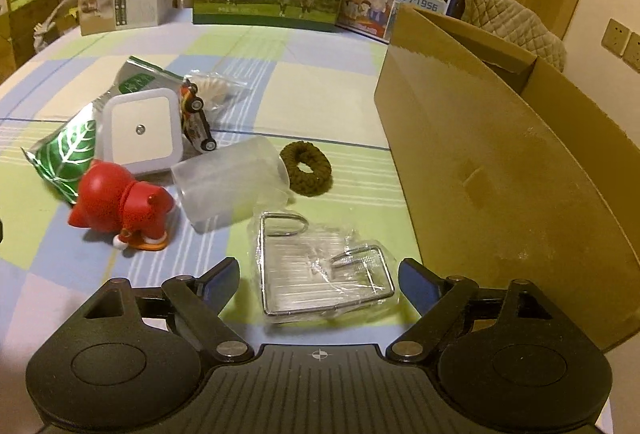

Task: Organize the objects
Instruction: 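Grasp the red toy figure with the left tool while the right tool grasps the wire soap rack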

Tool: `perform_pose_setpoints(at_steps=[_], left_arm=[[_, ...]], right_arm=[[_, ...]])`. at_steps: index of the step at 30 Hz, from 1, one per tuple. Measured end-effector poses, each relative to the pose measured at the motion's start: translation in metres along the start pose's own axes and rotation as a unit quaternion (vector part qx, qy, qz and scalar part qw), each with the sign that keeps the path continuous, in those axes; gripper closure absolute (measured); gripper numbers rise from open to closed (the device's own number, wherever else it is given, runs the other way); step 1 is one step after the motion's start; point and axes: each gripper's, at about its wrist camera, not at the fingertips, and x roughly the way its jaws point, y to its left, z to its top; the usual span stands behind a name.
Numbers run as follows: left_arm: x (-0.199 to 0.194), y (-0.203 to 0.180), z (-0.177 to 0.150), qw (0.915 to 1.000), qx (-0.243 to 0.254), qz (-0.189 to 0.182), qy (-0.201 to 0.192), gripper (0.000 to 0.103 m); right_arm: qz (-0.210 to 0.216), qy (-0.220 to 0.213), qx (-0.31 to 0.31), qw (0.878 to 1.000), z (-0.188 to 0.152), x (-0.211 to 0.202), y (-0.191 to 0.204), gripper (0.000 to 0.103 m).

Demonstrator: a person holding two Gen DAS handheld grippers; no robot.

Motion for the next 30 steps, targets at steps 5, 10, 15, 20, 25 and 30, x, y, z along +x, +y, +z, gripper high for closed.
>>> perform_pose_setpoints(at_steps=[5, 10, 15, 20, 25, 30], left_arm=[[-0.001, 0.002, -0.001, 1.0000, -0.002, 0.000, -0.001, 0.001], [-0.002, 0.004, 0.000, 1.0000, 0.005, 0.005, -0.002, 0.001], [0.000, 0.004, -0.001, 0.9999, 0.012, 0.001, -0.002, 0.001], [0.000, 0.007, 0.000, 0.9999, 0.011, 0.001, -0.004, 0.001], [-0.003, 0.016, 0.004, 0.9998, 0.010, 0.013, -0.010, 0.001], [-0.002, 0.018, 0.008, 0.9997, 0.020, 0.005, -0.012, 0.001]], right_arm=[[0.027, 0.000, 0.029, 0.999, 0.002, -0.004, -0.004, 0.034], [0.073, 0.002, 0.044, 0.996, 0.004, -0.011, -0.002, 0.037], [0.083, 0.002, 0.043, 0.996, 0.005, -0.011, -0.001, 0.036], [0.101, 0.003, 0.036, 0.994, 0.008, -0.008, 0.008, 0.037], [0.194, 0.000, 0.035, 0.980, 0.011, -0.011, 0.021, 0.037], [0.178, 0.000, 0.054, 0.983, 0.009, -0.013, 0.010, 0.037]])
